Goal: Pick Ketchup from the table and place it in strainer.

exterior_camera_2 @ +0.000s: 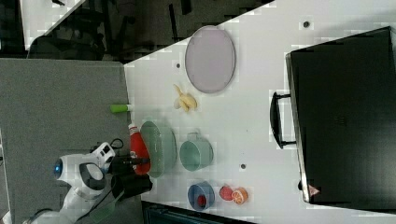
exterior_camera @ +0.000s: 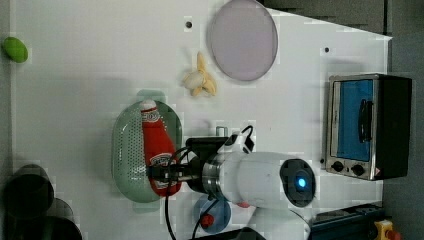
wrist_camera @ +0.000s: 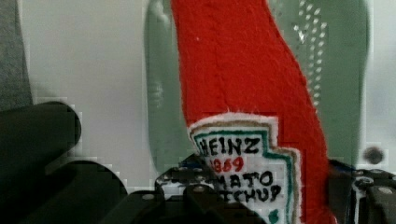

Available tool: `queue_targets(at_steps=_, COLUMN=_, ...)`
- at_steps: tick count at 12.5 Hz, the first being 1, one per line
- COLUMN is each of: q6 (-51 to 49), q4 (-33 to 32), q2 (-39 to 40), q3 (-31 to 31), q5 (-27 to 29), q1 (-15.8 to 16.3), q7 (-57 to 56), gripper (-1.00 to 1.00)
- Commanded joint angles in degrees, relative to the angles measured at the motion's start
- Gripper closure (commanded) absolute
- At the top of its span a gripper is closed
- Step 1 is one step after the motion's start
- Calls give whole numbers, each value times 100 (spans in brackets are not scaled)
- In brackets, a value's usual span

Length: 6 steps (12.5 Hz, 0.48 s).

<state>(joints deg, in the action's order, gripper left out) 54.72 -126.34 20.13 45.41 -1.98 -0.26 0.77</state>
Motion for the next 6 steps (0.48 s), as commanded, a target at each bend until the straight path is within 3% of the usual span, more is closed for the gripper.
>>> queue_targets(at_steps=1, q6=614, q4=41, q2=368, q3=-90, q5=-13, q1=29, q7=435, gripper=-26)
queue_targets(at_steps=2, q6=650, q4=42, q2=514, q3=-137, q5=-100, q1=65, q7=435, gripper=-32)
queue_targets(at_steps=5, q6=716, q4=71, q2=685, q3=-263, q5=-320, q1=159, q7=454, gripper=-95)
queue_targets(at_steps=6, q6=734, q4=109, q2=608, q3=-245, q5=-317, q1=151, q7=549, gripper=-100)
